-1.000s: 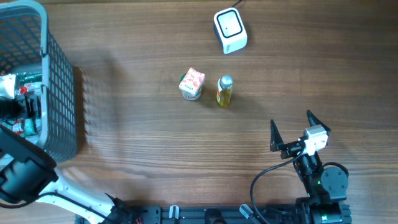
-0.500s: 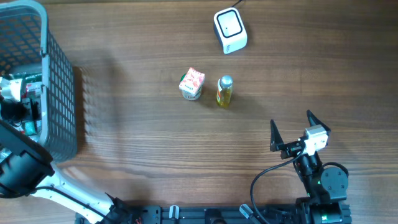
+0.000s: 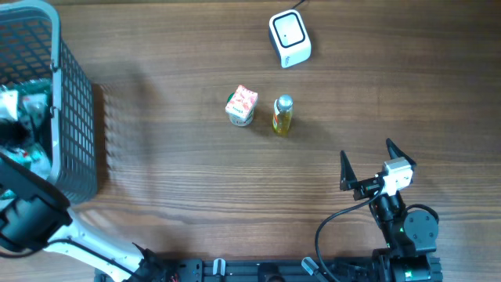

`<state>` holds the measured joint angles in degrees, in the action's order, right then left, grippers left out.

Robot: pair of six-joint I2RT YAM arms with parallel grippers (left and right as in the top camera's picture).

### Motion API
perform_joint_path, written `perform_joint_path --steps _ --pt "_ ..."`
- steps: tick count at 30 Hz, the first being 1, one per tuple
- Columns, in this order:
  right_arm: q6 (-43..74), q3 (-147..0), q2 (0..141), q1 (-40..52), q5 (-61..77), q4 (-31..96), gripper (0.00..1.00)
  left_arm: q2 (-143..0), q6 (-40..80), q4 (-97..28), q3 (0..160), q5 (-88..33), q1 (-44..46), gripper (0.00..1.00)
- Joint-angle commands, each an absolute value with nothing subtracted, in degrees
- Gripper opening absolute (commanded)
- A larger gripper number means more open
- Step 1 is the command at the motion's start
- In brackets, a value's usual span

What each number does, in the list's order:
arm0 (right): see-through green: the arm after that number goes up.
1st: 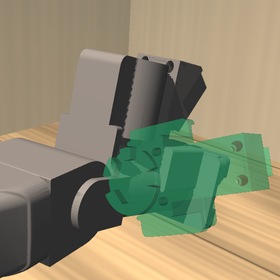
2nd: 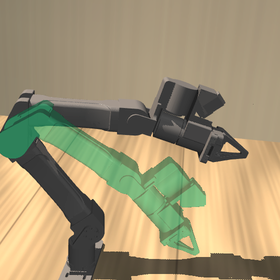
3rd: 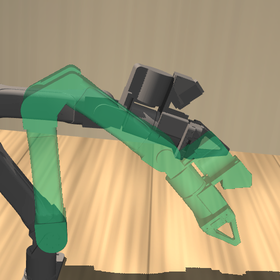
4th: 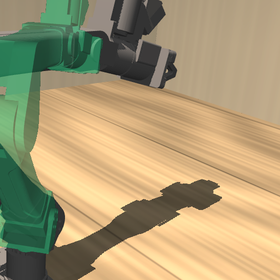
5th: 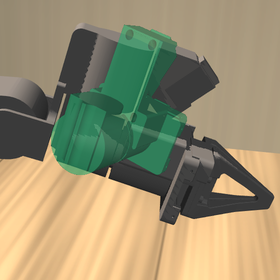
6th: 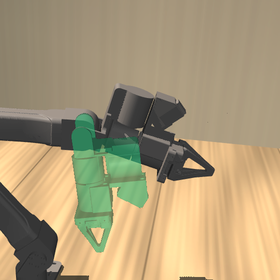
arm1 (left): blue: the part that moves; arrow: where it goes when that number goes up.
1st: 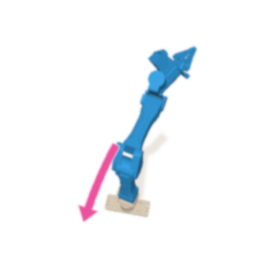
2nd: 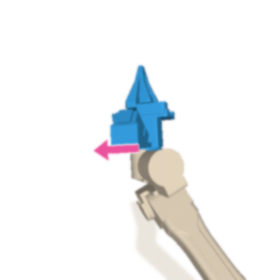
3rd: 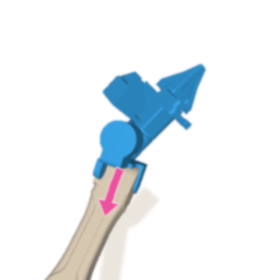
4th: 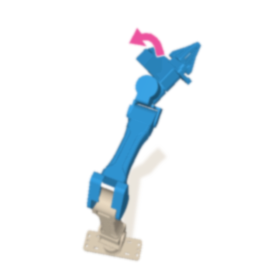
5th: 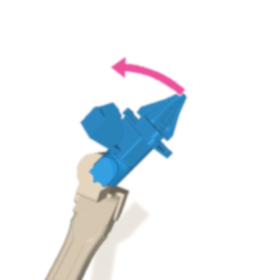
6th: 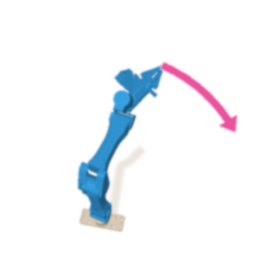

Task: Scan the item barcode
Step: 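Reach into the basket and grasp the green glove package with left gripper, then set the glove package on the table left of the snack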

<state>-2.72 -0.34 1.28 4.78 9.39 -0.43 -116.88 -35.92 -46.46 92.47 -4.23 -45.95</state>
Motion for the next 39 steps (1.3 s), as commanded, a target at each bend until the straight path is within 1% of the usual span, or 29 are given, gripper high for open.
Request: perform_joint_path --steps 1,5,12,16,18,19,21,23,26,28,30,35,39 --pt "-2.96 -0.3 1.3 4.54 9.52 -0.71 1.0 -104.22 -30.48 -44.93 99.11 -6.7 -43.33 0.07" --pt "-2.96 -0.3 1.3 4.54 9.52 -0.71 1.0 -94.48 -26.98 -41.3 99.72 -9.93 -40.91 0.09" --pt "-2.96 -0.3 1.3 4.54 9.52 -0.71 1.0 -78.81 -15.42 -35.73 99.72 -13.76 -34.26 0.1" --pt "-2.96 -0.3 1.3 4.54 9.52 -0.71 1.0 -72.49 -8.19 -39.75 99.72 -16.58 -26.83 0.07" --pt "-2.96 -0.3 1.3 4.54 9.52 -0.71 1.0 -71.64 -7.01 -47.94 99.68 -16.71 -18.92 0.06" --pt "-2.98 -0.3 1.3 4.54 9.52 -0.71 1.0 -72.79 -7.03 -53.08 99.04 -16.64 -14.24 0.04" --pt "-2.98 -0.3 1.3 4.54 9.52 -0.71 1.0 -76.44 -6.96 -58.24 97.01 -15.27 -8.19 0.04" --pt "-2.96 -0.3 1.3 4.54 9.52 -0.71 1.0 -80.71 -6.15 -58.98 93.56 -12.12 -3.66 0.04" --pt "-2.96 -0.3 1.3 4.54 9.52 -0.71 1.0 -88.73 0.4 -58.13 88.97 -5.26 1.83 0.04" --pt "-2.98 -0.3 1.3 4.54 9.52 -0.71 1.0 -94.08 5.78 -53.93 85.6 -1.37 4.67 0.04" --pt "-2.98 -0.3 1.3 4.54 9.52 -0.71 1.0 -100.16 9.1 -45.98 80.55 2.44 7.11 0.04" --pt "-2.96 -0.3 1.3 4.54 9.52 -0.71 1.0 -107.04 9.43 -34.57 74.06 3.31 8.95 0.05" --pt "-2.98 -0.3 1.3 4.54 9.52 -0.71 1.0 -109.36 8.95 -32.53 73.12 3.36 9.06 0.1"
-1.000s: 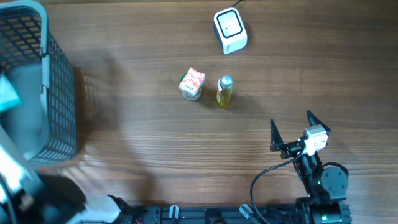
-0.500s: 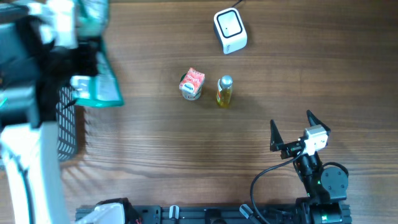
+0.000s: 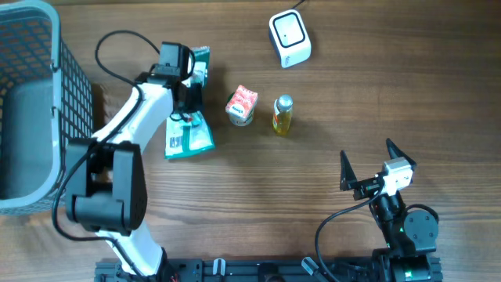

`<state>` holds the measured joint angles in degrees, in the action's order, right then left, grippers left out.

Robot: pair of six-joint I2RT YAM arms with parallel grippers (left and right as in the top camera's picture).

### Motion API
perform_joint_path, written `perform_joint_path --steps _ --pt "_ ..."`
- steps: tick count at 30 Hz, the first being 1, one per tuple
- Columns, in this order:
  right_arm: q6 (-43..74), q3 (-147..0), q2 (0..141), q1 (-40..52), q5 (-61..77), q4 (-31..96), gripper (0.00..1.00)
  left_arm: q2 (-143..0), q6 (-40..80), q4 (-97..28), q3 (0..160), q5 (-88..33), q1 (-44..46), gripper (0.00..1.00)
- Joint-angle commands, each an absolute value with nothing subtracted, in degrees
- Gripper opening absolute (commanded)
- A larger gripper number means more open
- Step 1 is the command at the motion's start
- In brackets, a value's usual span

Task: Scan the item barcode
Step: 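Set the glove package on the table left of the snack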

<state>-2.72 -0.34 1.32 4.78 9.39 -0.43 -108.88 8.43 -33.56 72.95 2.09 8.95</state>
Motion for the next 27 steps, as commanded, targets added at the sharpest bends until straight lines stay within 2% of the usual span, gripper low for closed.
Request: perform_joint_path --steps 1,4,5,8,10,13,17,18,19,22,24,25,27 --pt "-2.98 -0.3 1.3 4.54 9.52 -0.71 1.0 -109.69 7.64 -32.51 73.12 3.33 9.06 0.17" --pt "-2.96 -0.3 1.3 4.54 9.52 -0.71 1.0 -109.84 3.73 -32.51 73.12 3.33 9.06 0.54" --pt "-2.96 -0.3 1.3 4.54 9.52 -0.71 1.0 -109.84 2.66 -32.51 73.14 3.33 9.06 0.63" --pt "-2.96 -0.3 1.3 4.54 9.52 -0.71 1.0 -109.49 1.69 -32.53 73.14 3.33 9.06 0.7" --pt "-2.98 -0.3 1.3 4.54 9.52 -0.71 1.0 -107.83 1.72 -32.56 73.19 3.33 9.06 0.8" --pt "-2.98 -0.3 1.3 4.54 9.52 -0.71 1.0 -102.06 1.76 -33.04 73.19 5.65 9.06 0.86" --pt "-2.96 -0.3 1.3 4.54 9.52 -0.71 1.0 -92.31 6.33 -36.38 73.19 7.7 9.06 0.87" --pt "-2.98 -0.3 1.3 4.54 9.52 -0.71 1.0 -89.86 9.26 -38.28 73.19 8.05 9.06 0.91" --pt "-2.96 -0.3 1.3 4.54 9.52 -0.71 1.0 -86.78 12.6 -40.86 73.19 7.99 9.06 1.0" --pt "-2.98 -0.3 1.3 4.54 9.52 -0.71 1.0 -78.81 15.92 -46.37 73.19 2.94 9.17 1.0" --pt "-2.96 -0.3 1.3 4.54 9.52 -0.71 1.0 -74.94 15.9 -49.71 73.19 -6.55 9.17 1.0" --pt "-2.98 -0.3 1.3 4.54 9.52 -0.71 1.0 -72.84 15.9 -51.94 73.19 -8.95 9.17 0.91" --pt "-2.98 -0.3 1.3 4.54 9.52 -0.71 1.0 -70.35 17.87 -55.05 73.19 -8.73 9.15 0.09"
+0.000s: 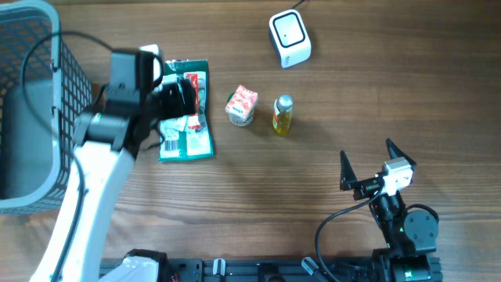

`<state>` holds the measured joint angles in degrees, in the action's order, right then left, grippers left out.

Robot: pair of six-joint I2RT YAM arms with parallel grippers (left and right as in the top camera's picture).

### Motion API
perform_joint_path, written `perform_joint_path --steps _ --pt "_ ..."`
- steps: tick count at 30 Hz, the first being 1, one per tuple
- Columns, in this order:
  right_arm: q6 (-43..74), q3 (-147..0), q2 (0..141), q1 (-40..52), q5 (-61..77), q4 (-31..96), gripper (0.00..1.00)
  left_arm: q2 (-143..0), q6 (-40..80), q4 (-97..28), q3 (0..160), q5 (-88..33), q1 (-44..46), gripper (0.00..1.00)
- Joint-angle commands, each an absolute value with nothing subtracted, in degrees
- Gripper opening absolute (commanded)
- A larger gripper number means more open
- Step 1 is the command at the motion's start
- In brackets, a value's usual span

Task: Scan the item barcode
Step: 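Set the glove package on the table left of the snack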

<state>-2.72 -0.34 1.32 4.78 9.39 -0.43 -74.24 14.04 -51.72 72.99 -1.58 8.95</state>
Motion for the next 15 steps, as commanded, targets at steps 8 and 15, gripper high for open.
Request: perform_joint_path --steps 8,15 --pt "-2.96 -0.3 1.3 4.54 9.52 -0.71 1.0 -62.65 46.52 -78.02 73.19 33.5 9.15 0.04" --pt "-2.96 -0.3 1.3 4.54 9.52 -0.71 1.0 -59.33 53.21 -79.66 73.19 44.71 8.95 0.08"
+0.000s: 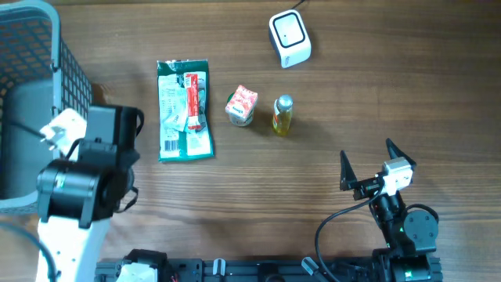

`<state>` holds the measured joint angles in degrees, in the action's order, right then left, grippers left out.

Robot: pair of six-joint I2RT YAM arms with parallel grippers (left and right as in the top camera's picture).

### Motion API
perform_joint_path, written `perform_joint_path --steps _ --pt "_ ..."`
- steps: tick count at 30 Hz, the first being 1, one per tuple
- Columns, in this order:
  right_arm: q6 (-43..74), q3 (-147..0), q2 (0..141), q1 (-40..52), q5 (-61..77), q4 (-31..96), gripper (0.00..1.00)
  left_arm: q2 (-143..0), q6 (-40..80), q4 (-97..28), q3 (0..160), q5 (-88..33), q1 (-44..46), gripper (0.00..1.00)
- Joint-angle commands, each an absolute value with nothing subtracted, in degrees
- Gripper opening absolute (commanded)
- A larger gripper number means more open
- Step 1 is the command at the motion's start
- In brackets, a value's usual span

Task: Scan the item barcode
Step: 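Set the glove package on the table left of the snack, then raise the left gripper and hold it beside the basket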

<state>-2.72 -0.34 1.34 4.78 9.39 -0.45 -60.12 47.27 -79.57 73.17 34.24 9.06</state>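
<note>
A green packet (185, 110) with a red strip and a white label lies flat on the table, nothing touching it. The white scanner (290, 37) sits at the far side, right of the packet. My left arm (82, 176) rises close under the camera, left of and nearer than the packet; its fingers are hidden beneath it. My right gripper (368, 160) rests open at the near right, empty and far from the packet.
A small red-and-white carton (241, 105) and a small yellow bottle (282, 114) stand just right of the packet. A grey mesh basket (78, 117) takes up the far left. The wooden table (313, 204) fills the view.
My left arm was over the packet's left half, gripper at it. Now it has drawn back to the near left, and the packet lies alone in about the same spot.
At first no packet was on the table and my left arm was down by the basket, where items showed. Then my left gripper held the green packet left of the carton. Then the packet lay flat under the gripper, and now it lies free.
</note>
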Motion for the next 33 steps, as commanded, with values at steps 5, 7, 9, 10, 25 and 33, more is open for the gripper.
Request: perform_joint_path --steps 5,7,9,10,25,33 --pt "-2.98 -0.3 1.3 4.54 9.52 -0.71 1.0 -60.07 53.19 -80.2 73.17 45.56 5.28 0.06" --pt "-2.98 -0.3 1.3 4.54 9.52 -0.71 1.0 -60.55 53.19 -80.16 73.17 45.54 2.52 0.05" --pt "-2.98 -0.3 1.3 4.54 9.52 -0.71 1.0 -61.28 53.17 -79.85 73.17 45.47 -0.54 0.04" --pt "-2.98 -0.3 1.3 4.54 9.52 -0.71 1.0 -61.65 53.01 -79.77 73.17 45.45 -1.78 0.04" --pt "-2.96 -0.3 1.3 4.54 9.52 -0.71 1.0 -65.52 41.04 -70.35 73.19 34.76 -5.8 0.04" --pt "-2.98 -0.3 1.3 4.54 9.52 -0.71 1.0 -67.68 23.55 -59.02 73.17 12.67 -2.44 0.55"
